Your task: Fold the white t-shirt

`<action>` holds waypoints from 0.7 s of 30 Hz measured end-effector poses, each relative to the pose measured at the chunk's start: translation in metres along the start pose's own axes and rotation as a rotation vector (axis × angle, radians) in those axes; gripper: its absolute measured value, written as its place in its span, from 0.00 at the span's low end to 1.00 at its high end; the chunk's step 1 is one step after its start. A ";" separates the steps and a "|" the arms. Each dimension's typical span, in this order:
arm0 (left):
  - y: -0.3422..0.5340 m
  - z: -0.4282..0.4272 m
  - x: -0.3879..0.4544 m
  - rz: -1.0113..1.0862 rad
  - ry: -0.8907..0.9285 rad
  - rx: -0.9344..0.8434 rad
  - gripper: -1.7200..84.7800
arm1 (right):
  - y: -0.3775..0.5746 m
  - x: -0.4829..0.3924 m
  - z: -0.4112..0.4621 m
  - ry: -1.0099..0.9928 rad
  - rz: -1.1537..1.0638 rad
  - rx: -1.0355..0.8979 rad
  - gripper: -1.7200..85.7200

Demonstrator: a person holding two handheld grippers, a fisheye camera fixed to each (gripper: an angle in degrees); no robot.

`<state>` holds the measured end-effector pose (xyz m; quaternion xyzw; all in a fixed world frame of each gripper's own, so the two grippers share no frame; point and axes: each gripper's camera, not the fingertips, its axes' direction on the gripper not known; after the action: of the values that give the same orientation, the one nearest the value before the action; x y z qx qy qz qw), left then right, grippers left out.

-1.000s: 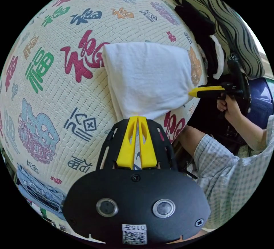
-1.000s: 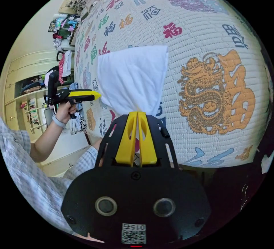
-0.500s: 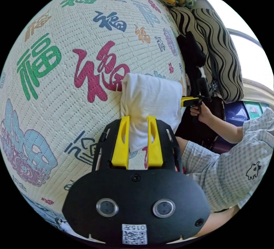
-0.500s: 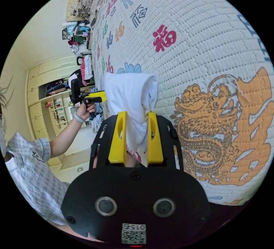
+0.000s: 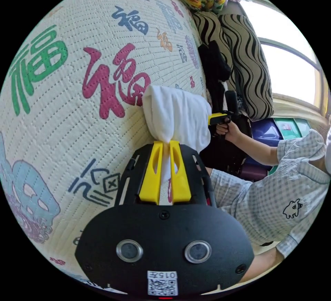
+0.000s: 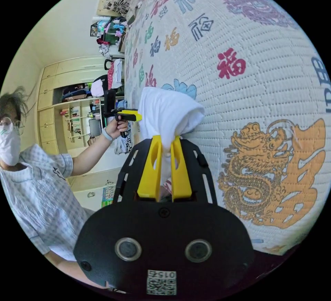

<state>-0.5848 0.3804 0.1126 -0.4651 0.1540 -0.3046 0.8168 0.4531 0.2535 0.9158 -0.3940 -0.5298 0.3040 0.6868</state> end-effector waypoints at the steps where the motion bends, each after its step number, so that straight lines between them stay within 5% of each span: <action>1: 0.018 -0.015 0.001 -0.013 0.044 0.049 0.04 | -0.002 -0.014 -0.001 -0.010 -0.020 0.002 0.07; 8: 0.168 -0.115 0.014 -0.111 0.103 0.334 0.03 | -0.037 -0.122 0.070 -0.001 -0.266 -0.202 0.07; 13: 0.346 -0.225 0.024 -0.334 -0.012 0.567 0.03 | -0.058 -0.208 0.215 -0.175 -0.375 -0.404 0.07; 21: 0.545 -0.376 -0.011 -0.636 -0.271 0.593 0.03 | -0.048 -0.306 0.457 -0.224 -0.412 -0.582 0.07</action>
<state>-0.6015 0.3446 -0.5482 -0.2711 -0.1985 -0.5077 0.7933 -0.0663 0.0736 0.8668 -0.4222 -0.7342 0.0372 0.5304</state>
